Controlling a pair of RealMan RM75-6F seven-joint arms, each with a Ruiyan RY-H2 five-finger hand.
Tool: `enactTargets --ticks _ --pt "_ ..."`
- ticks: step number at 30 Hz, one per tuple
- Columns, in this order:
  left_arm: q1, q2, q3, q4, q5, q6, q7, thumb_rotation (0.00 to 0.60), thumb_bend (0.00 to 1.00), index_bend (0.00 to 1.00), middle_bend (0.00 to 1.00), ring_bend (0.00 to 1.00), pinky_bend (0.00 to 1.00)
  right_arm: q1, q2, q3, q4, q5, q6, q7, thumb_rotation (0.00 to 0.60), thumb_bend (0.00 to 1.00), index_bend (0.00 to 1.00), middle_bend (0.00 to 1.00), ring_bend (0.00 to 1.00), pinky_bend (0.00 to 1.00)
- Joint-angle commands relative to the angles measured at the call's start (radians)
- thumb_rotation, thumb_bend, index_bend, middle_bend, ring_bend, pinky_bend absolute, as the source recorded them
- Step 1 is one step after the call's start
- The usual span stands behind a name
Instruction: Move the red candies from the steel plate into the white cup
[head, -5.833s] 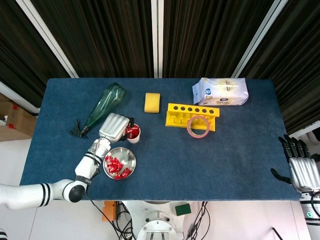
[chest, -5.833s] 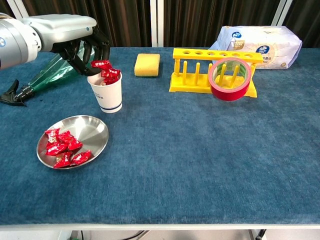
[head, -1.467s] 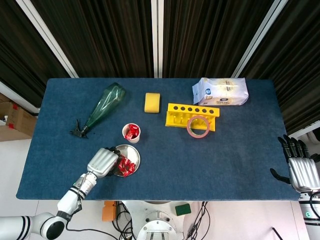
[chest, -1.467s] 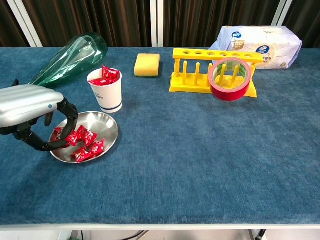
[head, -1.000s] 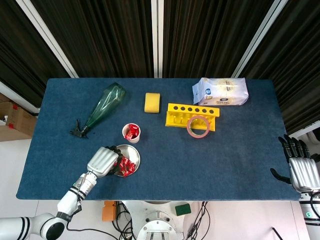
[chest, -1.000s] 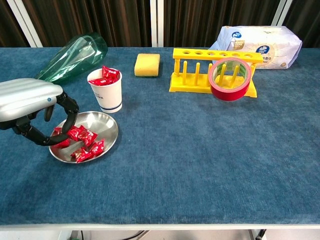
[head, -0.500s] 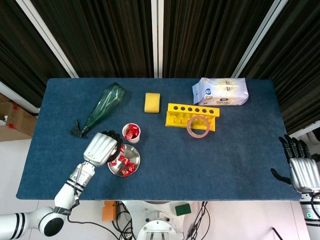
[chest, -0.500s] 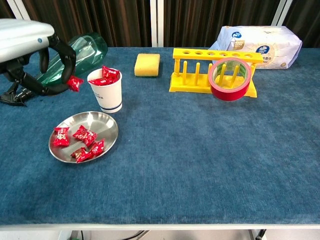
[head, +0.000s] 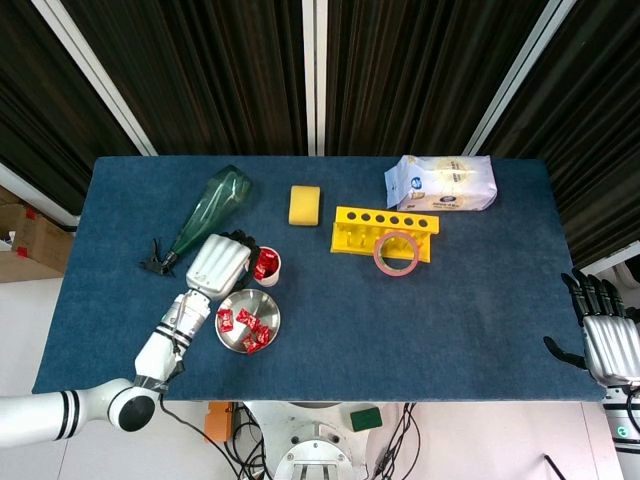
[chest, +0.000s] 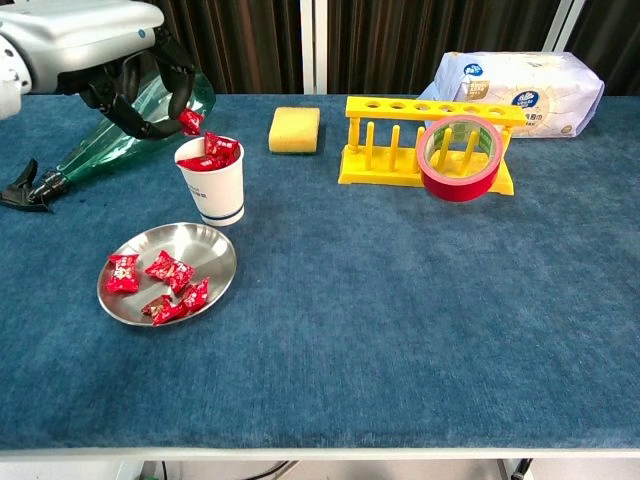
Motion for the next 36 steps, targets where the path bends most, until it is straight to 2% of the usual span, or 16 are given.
enactTargets --ticks 1,6,13,23,29,34,36 --pt "-0.024 -0.028 -0.011 0.053 -0.050 -0.021 -0.002 0.600 0.41 0.70 0.48 0.35 0.53 0.001 0.002 0.001 0.002 0.000 -0.001 0.006 0.600 0.20 0.00 0.00 0.00 0.00" --pt "-0.035 -0.051 -0.016 0.117 -0.079 -0.036 -0.051 0.600 0.40 0.69 0.48 0.35 0.53 0.001 0.003 0.000 0.002 -0.003 -0.002 0.009 0.600 0.20 0.00 0.00 0.00 0.00" --pt "-0.031 -0.039 0.013 0.143 -0.015 -0.044 -0.120 0.600 0.30 0.47 0.43 0.35 0.52 0.002 0.001 -0.003 0.000 -0.007 -0.005 0.006 0.600 0.20 0.00 0.00 0.00 0.00" --pt "-0.020 -0.027 0.034 0.117 0.011 -0.017 -0.135 0.600 0.23 0.29 0.37 0.35 0.52 0.001 0.000 -0.006 -0.004 -0.011 -0.004 -0.004 0.600 0.20 0.00 0.00 0.00 0.00" --pt "0.036 0.027 0.071 0.025 0.077 0.077 -0.127 0.600 0.23 0.34 0.37 0.34 0.52 0.001 0.002 -0.004 0.000 -0.007 -0.005 0.007 0.600 0.20 0.00 0.00 0.00 0.00" --pt "0.112 0.101 0.160 -0.058 0.126 0.131 -0.095 0.600 0.24 0.39 0.39 0.34 0.52 0.005 0.001 -0.004 0.001 -0.005 -0.013 0.005 0.600 0.20 0.00 0.00 0.00 0.00" --pt "0.133 0.122 0.196 -0.077 0.119 0.124 -0.081 0.600 0.24 0.39 0.38 0.32 0.46 0.006 0.000 -0.006 -0.001 -0.007 -0.015 -0.001 0.600 0.20 0.00 0.00 0.00 0.00"
